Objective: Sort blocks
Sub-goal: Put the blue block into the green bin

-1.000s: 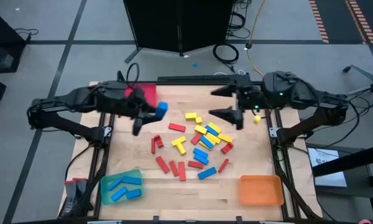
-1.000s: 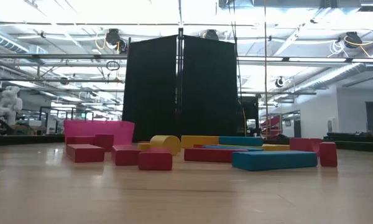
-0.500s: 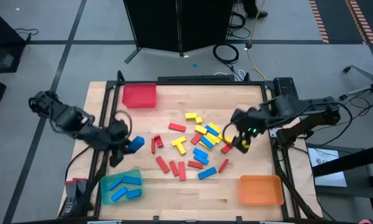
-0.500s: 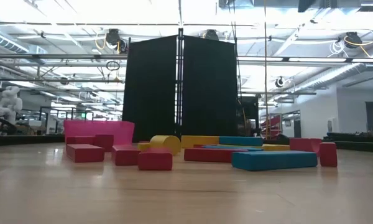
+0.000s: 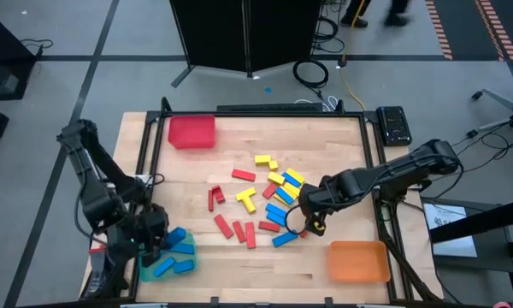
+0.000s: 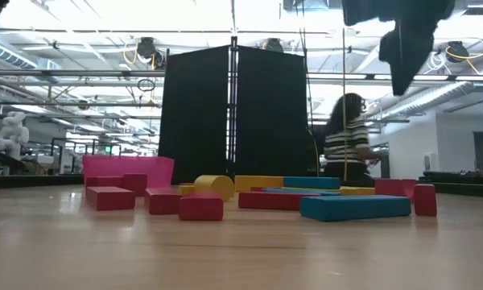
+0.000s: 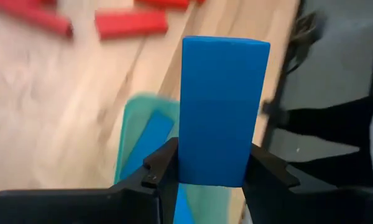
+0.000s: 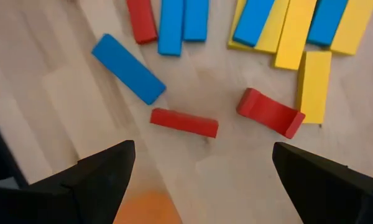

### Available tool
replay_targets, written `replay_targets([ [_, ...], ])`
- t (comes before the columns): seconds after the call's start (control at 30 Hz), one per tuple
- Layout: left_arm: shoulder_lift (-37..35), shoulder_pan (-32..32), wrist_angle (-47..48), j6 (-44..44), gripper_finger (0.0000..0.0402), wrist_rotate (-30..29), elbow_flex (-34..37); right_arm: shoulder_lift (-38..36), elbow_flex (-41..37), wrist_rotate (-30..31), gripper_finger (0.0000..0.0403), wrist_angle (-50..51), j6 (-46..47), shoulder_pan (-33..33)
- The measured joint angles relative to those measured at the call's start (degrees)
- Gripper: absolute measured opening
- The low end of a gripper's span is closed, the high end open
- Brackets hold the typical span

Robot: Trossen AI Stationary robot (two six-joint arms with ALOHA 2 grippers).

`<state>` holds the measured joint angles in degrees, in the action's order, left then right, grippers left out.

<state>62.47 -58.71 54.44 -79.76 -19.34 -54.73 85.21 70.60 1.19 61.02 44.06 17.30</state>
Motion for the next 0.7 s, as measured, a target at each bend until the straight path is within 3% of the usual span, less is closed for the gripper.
replay_targets([
  [0.33,0.4,-3.42,-13.13,-6.57,0.0144,8.17,14.8,-0.02,-3.58,2.12,0.0377,-2.94,0.78,-1.19],
  [0.47,1.72,-3.42,-19.81,-4.95,0.0144,8.66,17.04,-0.02,-3.58,2.23,0.0377,-3.0,1.47,-1.53],
  [0.7,4.3,-3.28,-20.5,-5.38,0.0167,11.5,17.56,-0.02,-3.58,2.21,0.0377,-3.0,1.76,-1.6],
])
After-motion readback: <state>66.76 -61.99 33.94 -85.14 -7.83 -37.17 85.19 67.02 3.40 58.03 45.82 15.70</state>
